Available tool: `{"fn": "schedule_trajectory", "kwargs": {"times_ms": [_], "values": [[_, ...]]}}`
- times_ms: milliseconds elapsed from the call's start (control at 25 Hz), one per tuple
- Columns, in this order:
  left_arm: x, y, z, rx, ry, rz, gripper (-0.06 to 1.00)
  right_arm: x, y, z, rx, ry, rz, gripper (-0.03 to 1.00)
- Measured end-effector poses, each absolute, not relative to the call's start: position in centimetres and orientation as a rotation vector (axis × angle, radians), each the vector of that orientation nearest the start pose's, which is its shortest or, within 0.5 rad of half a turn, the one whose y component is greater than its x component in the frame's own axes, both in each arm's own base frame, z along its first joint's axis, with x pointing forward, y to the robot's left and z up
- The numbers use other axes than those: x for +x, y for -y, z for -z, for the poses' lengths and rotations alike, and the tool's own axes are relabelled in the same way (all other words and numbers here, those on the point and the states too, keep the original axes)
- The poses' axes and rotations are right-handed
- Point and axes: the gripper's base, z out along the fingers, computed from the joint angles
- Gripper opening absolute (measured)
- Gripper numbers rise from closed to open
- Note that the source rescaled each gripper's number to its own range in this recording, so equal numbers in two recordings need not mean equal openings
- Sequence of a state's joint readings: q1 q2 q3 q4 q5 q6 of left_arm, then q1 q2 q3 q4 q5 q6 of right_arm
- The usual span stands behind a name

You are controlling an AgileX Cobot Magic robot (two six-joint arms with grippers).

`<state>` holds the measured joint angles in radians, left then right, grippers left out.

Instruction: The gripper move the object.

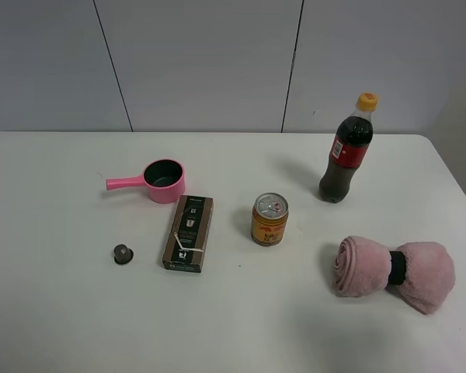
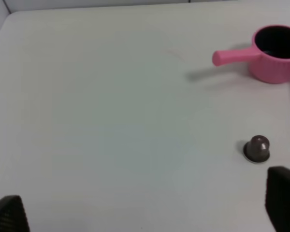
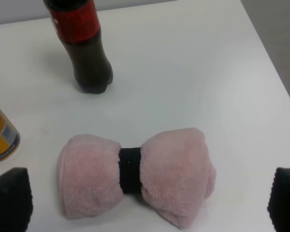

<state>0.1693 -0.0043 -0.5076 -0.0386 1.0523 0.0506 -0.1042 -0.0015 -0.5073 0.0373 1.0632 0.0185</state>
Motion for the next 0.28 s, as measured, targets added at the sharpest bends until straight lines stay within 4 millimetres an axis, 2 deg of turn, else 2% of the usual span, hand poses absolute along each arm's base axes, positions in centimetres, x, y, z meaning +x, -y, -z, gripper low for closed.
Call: {"fn": "schedule_trajectory", "kwargs": {"times_ms": [280], "values": [[-0.60,0.10,-28.00,-0.171,-2.018,-0.107,1.00,-0.58,-0.36,-27.91,0.123,-2.034,0.009,1.00]]}}
